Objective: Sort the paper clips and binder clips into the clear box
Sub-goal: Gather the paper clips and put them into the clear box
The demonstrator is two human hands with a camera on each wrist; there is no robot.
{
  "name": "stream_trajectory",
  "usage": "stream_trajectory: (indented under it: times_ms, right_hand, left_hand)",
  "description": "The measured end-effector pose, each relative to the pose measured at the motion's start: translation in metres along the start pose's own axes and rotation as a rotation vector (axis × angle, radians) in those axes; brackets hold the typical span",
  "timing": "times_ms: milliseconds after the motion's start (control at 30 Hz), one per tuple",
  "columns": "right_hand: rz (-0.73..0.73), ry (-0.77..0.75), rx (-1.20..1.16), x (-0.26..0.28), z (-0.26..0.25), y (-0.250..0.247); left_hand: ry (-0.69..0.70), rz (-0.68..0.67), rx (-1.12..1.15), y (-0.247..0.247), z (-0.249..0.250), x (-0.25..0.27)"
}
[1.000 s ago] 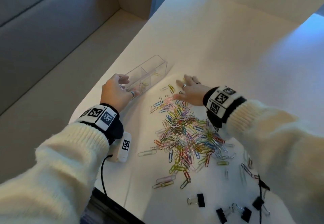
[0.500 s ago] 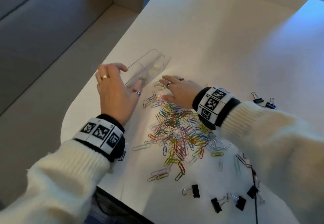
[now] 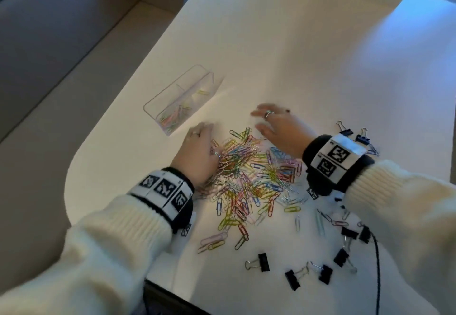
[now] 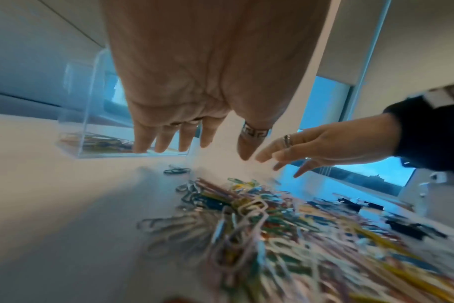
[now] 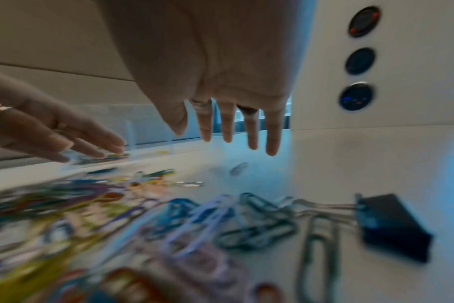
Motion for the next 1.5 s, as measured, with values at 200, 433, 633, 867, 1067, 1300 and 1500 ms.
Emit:
stream_trajectory:
  times_ms: [200, 433, 633, 867, 1067, 1300, 1500]
  right_hand:
    - [-0.296, 0.125, 0.164, 0.010, 0.016, 0.021]
    - [-0.255, -0.004, 0.118, 0.046, -0.019, 0.033]
    - [-0.287, -0.066, 0.185, 0.030, -0.043, 0.040]
    - [-0.260, -0.010, -0.114, 0.020, -0.049, 0.044]
    - [-0.172, 0.051, -0.184, 0.014, -0.040, 0.037]
    - [-0.017, 0.156, -0.295, 0.002, -0.031, 0.006]
    - [0.334, -0.051, -0.422, -0.024, -0.084, -0.056]
  left_hand:
    - [-0.045, -0.241, -0.294, 0.023, 0.006, -0.021]
    - [0.176, -0.329, 0.091, 0.015, 0.027, 0.015]
    - [0.268, 0.470, 0.094, -0.072, 0.019, 0.026]
    - [-0.211, 0.311, 0.098, -0.077, -0.051, -0.017]
    - [-0.116, 0.471, 0.366, -0.080, -0.064, -0.023]
    - [0.010, 0.544, 0.381, -0.072, -0.055, -0.003]
    - [0.070, 0.610, 0.333, -0.067, -0.050, 0.006]
Point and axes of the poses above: each hand's wrist, its own x-axis away from the middle knuckle, its own y-axis out of the palm, z = x × y, the point moved 6 cm from there along -x, towards the middle knuckle, and after that the axes turned 6 degrees about x, right-handed, at the moved point
